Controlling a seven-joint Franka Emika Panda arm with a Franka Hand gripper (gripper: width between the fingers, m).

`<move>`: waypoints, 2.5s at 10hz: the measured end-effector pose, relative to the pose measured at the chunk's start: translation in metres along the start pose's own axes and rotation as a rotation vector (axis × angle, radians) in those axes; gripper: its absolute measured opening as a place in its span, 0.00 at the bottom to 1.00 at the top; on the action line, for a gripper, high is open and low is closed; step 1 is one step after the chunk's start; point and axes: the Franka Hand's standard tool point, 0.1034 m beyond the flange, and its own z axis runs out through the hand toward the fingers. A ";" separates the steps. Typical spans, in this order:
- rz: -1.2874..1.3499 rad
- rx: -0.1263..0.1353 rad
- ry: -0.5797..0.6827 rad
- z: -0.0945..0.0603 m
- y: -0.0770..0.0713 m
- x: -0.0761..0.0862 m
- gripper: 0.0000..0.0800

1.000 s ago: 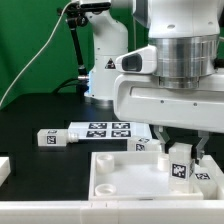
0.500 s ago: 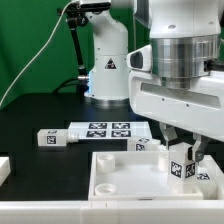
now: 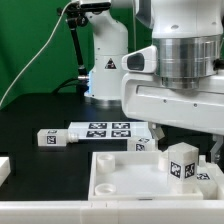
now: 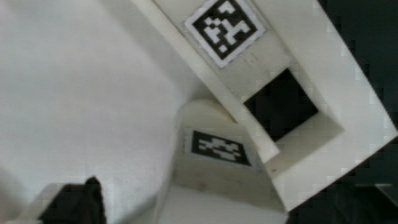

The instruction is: Assemble one leg

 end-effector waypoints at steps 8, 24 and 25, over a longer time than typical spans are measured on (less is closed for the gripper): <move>-0.653 -0.003 0.027 0.000 0.002 0.006 0.81; -0.738 -0.004 0.068 -0.002 0.000 0.011 0.35; -0.616 0.002 0.071 -0.002 -0.001 0.011 0.35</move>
Offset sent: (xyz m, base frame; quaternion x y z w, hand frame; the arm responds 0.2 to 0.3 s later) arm -0.0010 -0.0010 -0.0062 0.0196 0.0262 -0.2854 0.9578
